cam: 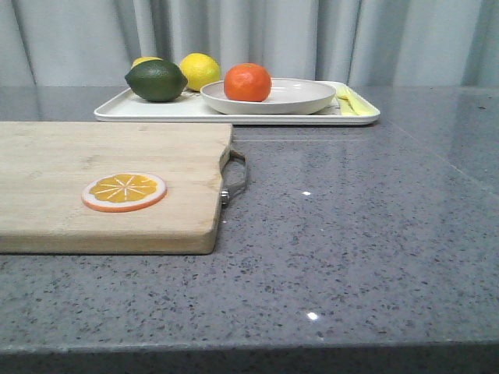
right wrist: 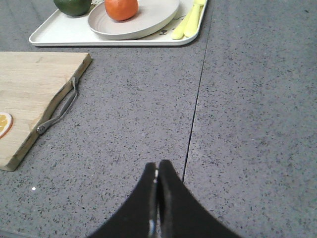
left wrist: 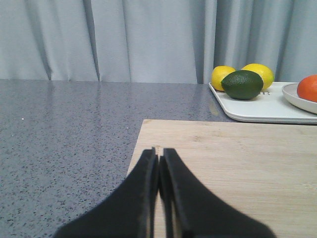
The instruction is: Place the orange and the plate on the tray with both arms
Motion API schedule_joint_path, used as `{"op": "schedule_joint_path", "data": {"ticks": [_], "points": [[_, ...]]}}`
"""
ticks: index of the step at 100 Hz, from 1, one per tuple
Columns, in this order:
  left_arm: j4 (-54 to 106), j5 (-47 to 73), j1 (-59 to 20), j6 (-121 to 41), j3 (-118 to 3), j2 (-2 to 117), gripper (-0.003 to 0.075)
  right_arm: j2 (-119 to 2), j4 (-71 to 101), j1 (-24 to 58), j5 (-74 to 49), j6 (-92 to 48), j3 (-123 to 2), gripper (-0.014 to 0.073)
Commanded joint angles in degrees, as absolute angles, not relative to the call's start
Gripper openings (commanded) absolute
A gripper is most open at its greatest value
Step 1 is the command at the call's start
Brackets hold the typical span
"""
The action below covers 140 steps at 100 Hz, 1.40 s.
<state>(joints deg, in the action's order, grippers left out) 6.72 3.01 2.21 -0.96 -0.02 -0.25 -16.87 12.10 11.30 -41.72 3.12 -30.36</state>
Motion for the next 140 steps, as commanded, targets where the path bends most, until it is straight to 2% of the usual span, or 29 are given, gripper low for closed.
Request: {"op": "schedule_joint_path", "data": {"ticks": [1, 106, 120, 140], "points": [[6.66, -1.05, 2.33, -0.92, 1.25, -2.02, -0.0019, -17.27, 12.32, 11.46, -37.70, 2.43, -31.85, -0.0067], [6.66, -1.05, 2.33, -0.92, 1.25, -2.02, -0.0019, -17.27, 11.89, 11.46, -37.27, 2.43, -30.96, -0.0067], [6.66, -1.05, 2.33, -0.92, 1.25, -2.02, -0.0019, -17.27, 11.11, 10.74, -30.09, 2.43, -27.18, -0.0067], [6.66, -1.05, 2.33, -0.92, 1.25, -2.02, -0.0019, -14.54, 4.34, 8.81, -13.55, 2.43, -20.53, -0.0067]]}}
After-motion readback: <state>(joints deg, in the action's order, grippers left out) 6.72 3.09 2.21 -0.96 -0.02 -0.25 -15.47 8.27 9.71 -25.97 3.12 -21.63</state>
